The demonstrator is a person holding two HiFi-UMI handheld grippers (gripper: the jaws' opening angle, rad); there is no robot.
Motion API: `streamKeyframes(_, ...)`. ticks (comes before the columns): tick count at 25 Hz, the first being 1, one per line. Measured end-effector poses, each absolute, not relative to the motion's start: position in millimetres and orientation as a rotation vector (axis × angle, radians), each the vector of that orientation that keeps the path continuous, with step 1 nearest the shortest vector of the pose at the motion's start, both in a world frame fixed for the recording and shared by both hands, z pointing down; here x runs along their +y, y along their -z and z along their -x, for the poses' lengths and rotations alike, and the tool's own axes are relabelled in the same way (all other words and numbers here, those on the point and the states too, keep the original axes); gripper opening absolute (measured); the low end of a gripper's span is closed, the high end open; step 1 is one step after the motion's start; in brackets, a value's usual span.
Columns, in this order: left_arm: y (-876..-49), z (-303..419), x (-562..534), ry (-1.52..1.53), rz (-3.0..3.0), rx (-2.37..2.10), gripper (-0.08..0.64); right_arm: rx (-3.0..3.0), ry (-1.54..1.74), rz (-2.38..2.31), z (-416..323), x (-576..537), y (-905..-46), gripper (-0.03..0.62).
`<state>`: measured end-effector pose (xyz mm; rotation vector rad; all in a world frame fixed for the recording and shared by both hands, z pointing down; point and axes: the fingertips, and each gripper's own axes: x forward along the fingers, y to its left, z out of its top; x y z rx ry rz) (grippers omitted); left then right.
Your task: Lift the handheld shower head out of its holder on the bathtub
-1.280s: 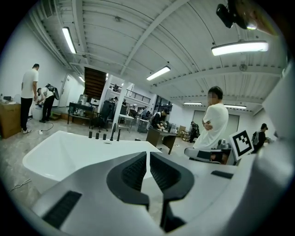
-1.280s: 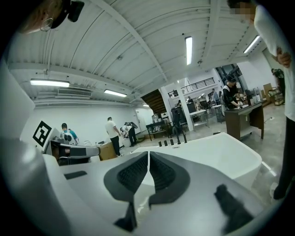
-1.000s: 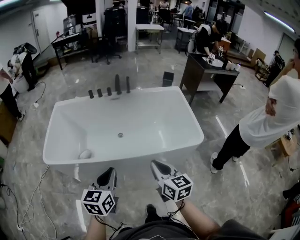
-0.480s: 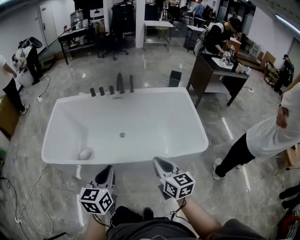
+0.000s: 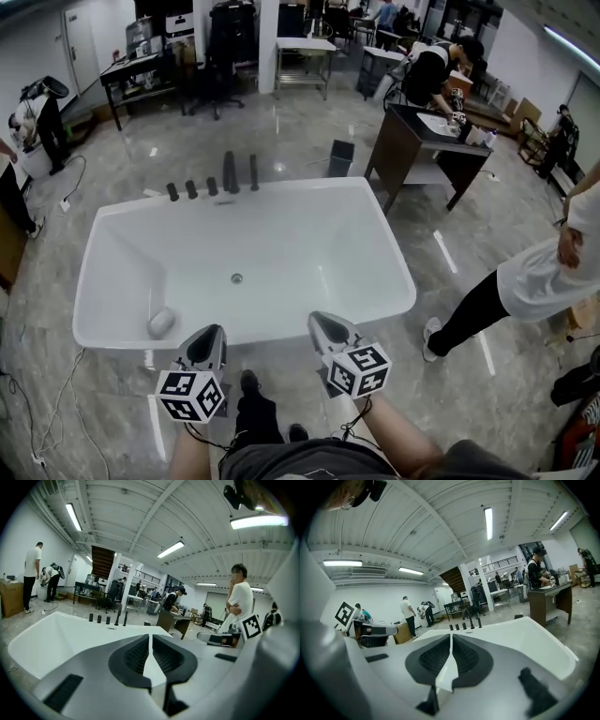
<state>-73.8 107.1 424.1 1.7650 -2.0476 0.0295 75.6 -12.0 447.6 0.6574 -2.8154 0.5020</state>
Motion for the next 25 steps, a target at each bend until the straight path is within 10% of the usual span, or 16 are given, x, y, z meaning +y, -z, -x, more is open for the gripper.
streamKeyframes(25, -441, 253, -78, -0.035, -1.901, -1.880, 0.032, -2.705, -0.511, -0.918, 88, -173, -453, 0.029)
